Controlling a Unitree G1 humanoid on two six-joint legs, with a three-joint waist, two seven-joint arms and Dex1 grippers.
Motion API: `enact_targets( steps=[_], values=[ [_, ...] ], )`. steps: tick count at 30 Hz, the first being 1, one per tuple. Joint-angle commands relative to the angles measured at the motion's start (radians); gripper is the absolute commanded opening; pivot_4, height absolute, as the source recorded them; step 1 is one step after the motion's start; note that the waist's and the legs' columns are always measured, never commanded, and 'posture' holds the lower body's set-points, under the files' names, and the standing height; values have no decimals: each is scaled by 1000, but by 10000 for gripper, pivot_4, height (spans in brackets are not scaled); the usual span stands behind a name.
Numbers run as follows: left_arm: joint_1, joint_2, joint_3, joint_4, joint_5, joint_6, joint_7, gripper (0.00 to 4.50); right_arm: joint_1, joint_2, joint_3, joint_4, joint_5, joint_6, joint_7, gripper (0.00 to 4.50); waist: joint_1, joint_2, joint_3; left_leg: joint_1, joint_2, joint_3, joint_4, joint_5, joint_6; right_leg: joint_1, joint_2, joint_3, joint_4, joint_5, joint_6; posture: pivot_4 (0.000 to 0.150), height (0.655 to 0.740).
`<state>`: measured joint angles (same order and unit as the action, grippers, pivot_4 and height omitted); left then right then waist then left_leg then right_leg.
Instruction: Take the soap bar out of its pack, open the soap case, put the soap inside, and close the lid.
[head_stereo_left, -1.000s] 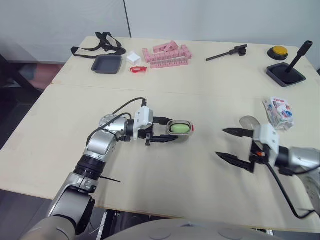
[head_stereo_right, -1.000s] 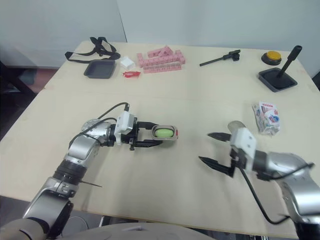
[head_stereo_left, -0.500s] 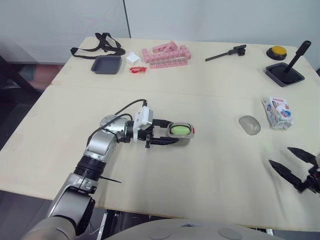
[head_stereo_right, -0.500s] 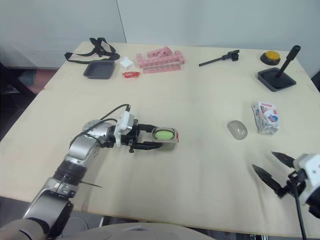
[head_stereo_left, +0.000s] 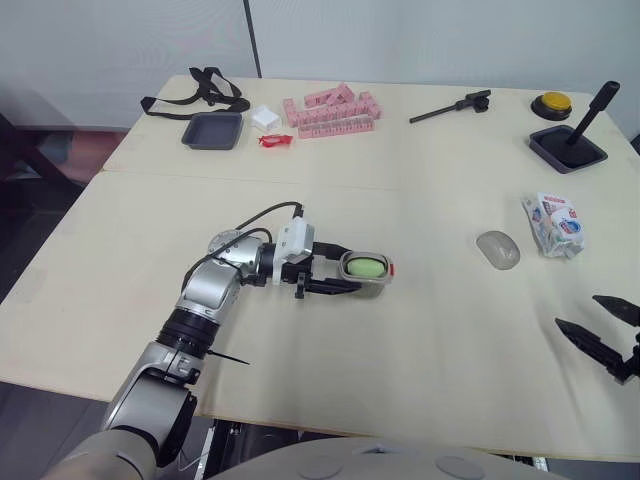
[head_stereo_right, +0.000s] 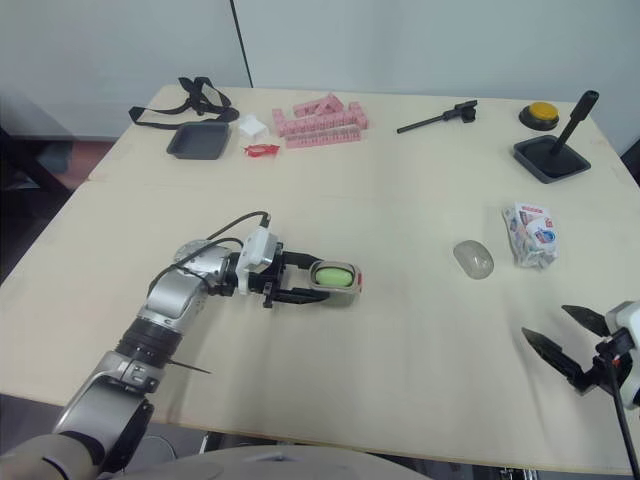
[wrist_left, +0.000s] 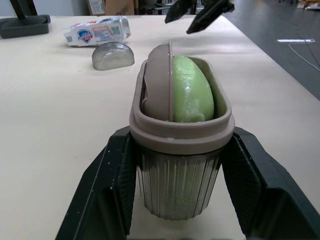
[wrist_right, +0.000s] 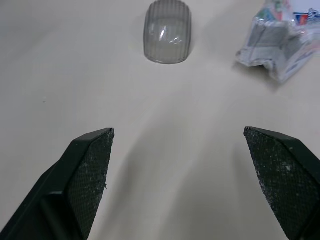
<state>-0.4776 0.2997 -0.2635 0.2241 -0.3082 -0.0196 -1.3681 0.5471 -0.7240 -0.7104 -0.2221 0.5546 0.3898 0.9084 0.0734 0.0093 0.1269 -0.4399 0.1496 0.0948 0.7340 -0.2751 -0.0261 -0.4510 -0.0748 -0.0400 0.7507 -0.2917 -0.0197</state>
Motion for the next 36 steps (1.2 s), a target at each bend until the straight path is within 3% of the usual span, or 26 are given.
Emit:
enact_targets(
  steps=[1,7,10,13,19,22,27,36],
  values=[
    [-18,-1,2,-9,-3,-27,-5,19574,-27,-101,-52,-42,25,137,-29,44491,0,0,0,0,0,0,0,0,0,0,0,0,0,0,0,1500,7109],
    [-25,-3,0,2,2,-34,-4,19574,-169,-388,-11,-116,96,480,-18,44491,-2,3,0,2,0,0,-1,0,0,3,0,0,-1,0,0,1500,7109],
    [-32,-8,-2,9,4,-36,0,19574,-335,-559,116,-89,118,643,-36,44491,-4,5,0,4,0,0,-2,0,0,5,0,0,-2,0,1,1500,7109],
    [-33,-13,-7,8,5,-39,4,19574,-552,-632,283,-77,137,702,-56,44491,4,4,1,5,0,-1,-3,1,1,5,1,-1,-2,0,0,1500,7109],
    [-31,-16,-15,6,7,-46,16,19574,-924,-591,616,0,78,799,-74,44491,7,4,1,2,0,-1,-3,0,1,4,0,-1,-3,0,0,1500,7109],
    [-32,-20,-15,7,7,-50,24,19574,-1026,-548,732,38,35,825,-78,44491,5,4,1,2,0,-1,-3,0,1,4,0,-1,-3,0,0,1500,7109],
    [-30,-24,-17,-9,2,-43,36,19574,-1091,-463,850,110,-49,840,-113,44491,8,4,1,2,0,0,-2,1,2,4,0,-1,-2,0,0,1500,7109],
    [-22,-13,-26,-20,-2,-22,28,19574,-1125,-361,870,162,-82,902,-152,44491,8,4,1,1,0,1,-2,1,2,2,0,-1,0,0,0,1500,7109]
  ],
)
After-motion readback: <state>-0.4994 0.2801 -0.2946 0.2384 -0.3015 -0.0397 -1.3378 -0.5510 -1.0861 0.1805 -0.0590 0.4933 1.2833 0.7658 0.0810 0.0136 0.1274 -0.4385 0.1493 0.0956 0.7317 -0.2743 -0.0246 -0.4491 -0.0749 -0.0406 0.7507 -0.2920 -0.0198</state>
